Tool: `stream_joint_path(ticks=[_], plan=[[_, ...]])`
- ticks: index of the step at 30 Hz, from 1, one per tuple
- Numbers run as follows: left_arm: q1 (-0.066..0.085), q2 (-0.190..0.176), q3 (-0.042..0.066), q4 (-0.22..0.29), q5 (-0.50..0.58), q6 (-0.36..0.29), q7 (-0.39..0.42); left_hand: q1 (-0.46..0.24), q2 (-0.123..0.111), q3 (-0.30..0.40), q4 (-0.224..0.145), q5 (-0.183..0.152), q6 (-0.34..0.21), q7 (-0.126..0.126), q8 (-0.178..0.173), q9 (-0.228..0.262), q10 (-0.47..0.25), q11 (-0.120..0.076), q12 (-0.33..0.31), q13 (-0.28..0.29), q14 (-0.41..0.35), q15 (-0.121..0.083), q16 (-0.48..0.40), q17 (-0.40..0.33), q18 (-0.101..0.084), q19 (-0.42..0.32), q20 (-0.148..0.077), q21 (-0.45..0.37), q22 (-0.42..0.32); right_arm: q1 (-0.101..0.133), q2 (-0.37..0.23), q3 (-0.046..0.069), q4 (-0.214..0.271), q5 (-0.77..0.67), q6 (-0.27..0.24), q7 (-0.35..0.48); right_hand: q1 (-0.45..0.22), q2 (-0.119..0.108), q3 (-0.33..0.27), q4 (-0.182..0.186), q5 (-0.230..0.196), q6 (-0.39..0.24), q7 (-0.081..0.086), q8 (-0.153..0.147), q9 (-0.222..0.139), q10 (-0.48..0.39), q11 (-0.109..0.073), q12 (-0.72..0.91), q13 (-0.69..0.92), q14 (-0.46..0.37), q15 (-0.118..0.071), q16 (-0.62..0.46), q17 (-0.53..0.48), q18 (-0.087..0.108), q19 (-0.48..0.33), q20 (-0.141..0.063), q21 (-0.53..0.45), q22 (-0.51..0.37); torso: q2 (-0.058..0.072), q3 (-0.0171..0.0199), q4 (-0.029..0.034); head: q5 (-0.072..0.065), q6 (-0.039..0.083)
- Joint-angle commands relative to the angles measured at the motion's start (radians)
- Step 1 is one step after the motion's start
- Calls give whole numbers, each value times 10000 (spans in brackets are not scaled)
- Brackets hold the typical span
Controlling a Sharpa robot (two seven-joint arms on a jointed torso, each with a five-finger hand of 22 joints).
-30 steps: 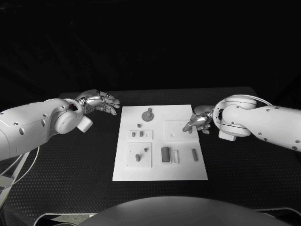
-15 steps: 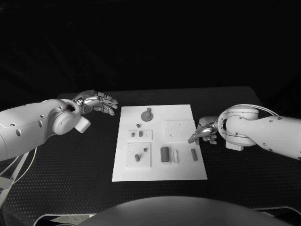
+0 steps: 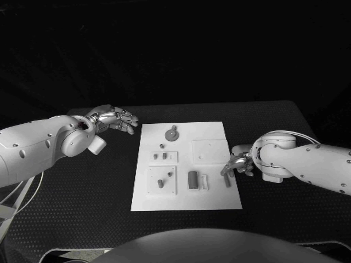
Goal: Assemble the parts on the task board
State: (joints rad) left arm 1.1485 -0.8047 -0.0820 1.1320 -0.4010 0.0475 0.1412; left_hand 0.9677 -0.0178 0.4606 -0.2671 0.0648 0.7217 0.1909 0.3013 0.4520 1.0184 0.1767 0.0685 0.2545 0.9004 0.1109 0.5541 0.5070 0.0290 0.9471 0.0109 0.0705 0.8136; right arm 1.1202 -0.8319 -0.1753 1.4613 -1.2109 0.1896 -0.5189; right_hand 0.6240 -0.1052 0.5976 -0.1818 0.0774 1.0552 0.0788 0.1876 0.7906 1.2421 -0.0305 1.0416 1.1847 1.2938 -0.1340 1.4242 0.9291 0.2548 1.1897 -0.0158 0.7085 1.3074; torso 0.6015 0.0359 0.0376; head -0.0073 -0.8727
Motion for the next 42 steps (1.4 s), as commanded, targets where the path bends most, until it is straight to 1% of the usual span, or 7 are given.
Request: stream_joint_path(ticks=[1,15,20,22,29,35,42], plan=[[4,15,4,46,-9,77,97,-50,-7,21,-36,-30,-92,387,31,-13,-72,-21,39,-14,56,-14,-44,12,85,0,-7,40,-9,-50,74,-10,-77,-598,335,-2,-98,4,-3,69,11,52,-6,43,3,40,-22,-2,-16,59,1,39,12,70,4,-39,45,226,1,-5,7,28,1],[4,-3,1,49,-9,80,99,-56,-9,17,-38,-31,-94,387,33,-14,-73,-21,39,-14,58,-15,-50,20,85,0,-7,41,-10,-361,297,-29,-245,-671,481,-22,-96,41,25,75,15,65,-17,41,0,55,-33,0,-20,73,-14,52,35,70,12,-52,59,224,-3,-8,-2,65,1],[4,-21,-1,50,-9,79,89,-57,-9,16,-39,-31,-95,387,33,-15,-73,-21,39,-15,58,-15,-52,22,85,1,-8,42,-11,-377,384,-42,-318,-838,703,-90,12,156,40,-88,8,71,-20,31,-4,64,-39,4,-20,77,-22,68,48,70,8,-64,85,226,0,-6,-16,67,1],[4,-17,-1,48,-9,74,93,-59,-9,16,-39,-31,-95,387,33,-15,-73,-21,39,-15,58,-15,-52,23,85,1,-8,42,-11,-395,438,-56,-335,-1175,799,-127,108,305,15,-303,-1,75,-14,24,-5,65,-37,5,-19,68,-19,70,37,70,-2,-59,108,227,0,0,-20,52,1],[4,-8,-2,30,-9,87,95,-66,-3,15,-35,-30,-94,387,35,-15,-73,-20,39,-15,59,-15,-55,27,84,2,-7,43,-11,-502,573,-361,-372,-2367,1096,-241,388,516,-16,-866,12,98,-14,15,-7,72,-30,6,-21,75,-9,83,48,70,-17,-47,145,221,4,-1,5,30,1],[4,-7,-3,27,-9,87,90,-70,-2,13,-34,-30,-95,387,36,-16,-72,-21,40,-15,60,-14,-58,31,84,2,-7,43,-12,-669,583,-388,-336,-2826,958,-270,496,553,-21,-1030,17,110,-14,10,-9,78,-29,5,-25,84,-6,88,56,70,-12,-42,159,219,2,-1,-14,17,1],[4,-2,-3,31,-9,95,87,-75,2,13,-31,-30,-95,387,37,-16,-73,-21,40,-15,61,-15,-60,34,84,2,-7,43,-12,-799,605,-390,-218,-2906,845,-288,1354,750,13,-1105,10,106,-3,-4,-4,81,-19,5,-30,68,5,87,21,70,-47,-38,201,224,2,-4,-7,-1,1]])
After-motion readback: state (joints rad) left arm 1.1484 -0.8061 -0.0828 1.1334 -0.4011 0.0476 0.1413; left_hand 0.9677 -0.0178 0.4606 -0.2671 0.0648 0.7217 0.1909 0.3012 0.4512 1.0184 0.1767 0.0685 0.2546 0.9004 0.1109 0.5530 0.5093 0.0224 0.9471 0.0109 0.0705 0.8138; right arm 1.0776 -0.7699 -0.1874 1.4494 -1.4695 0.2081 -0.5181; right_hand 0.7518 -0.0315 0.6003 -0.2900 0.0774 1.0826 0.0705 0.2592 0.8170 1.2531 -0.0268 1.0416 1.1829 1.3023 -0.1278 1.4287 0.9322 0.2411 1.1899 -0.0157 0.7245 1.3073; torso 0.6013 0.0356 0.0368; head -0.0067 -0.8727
